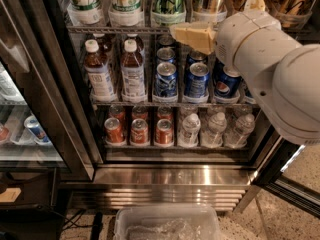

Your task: Pick orange can from top shelf of fridge

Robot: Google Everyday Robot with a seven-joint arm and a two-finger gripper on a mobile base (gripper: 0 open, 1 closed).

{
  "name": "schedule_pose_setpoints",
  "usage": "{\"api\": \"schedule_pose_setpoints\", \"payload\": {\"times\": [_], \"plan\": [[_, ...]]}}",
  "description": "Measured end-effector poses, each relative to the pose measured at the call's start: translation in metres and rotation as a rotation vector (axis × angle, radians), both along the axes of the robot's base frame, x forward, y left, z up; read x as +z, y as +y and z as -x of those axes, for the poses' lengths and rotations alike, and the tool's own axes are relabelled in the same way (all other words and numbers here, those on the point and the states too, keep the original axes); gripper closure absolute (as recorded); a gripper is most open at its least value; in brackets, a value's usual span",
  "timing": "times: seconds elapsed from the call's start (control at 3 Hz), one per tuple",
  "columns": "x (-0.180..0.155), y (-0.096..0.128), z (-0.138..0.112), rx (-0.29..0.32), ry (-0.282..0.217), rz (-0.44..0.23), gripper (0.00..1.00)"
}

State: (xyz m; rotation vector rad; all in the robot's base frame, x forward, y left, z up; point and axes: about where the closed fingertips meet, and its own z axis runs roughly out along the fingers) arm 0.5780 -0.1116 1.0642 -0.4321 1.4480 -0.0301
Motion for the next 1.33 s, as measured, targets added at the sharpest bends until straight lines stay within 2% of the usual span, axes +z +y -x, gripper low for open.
{"api": "schedule_pose_setpoints", "payload": {"times": [0.67, 1.0, 1.33], "plan": [[0.0004, -0.0030, 0.0036, -0.043, -0.062, -0.049, 0.09], [0.0020, -0.0017, 0.0048, -0.049, -0.082, -0.071, 0.14], [0.0053, 0.0002, 0.0032, -0.050, -0.103, -0.086, 0.15]]}}
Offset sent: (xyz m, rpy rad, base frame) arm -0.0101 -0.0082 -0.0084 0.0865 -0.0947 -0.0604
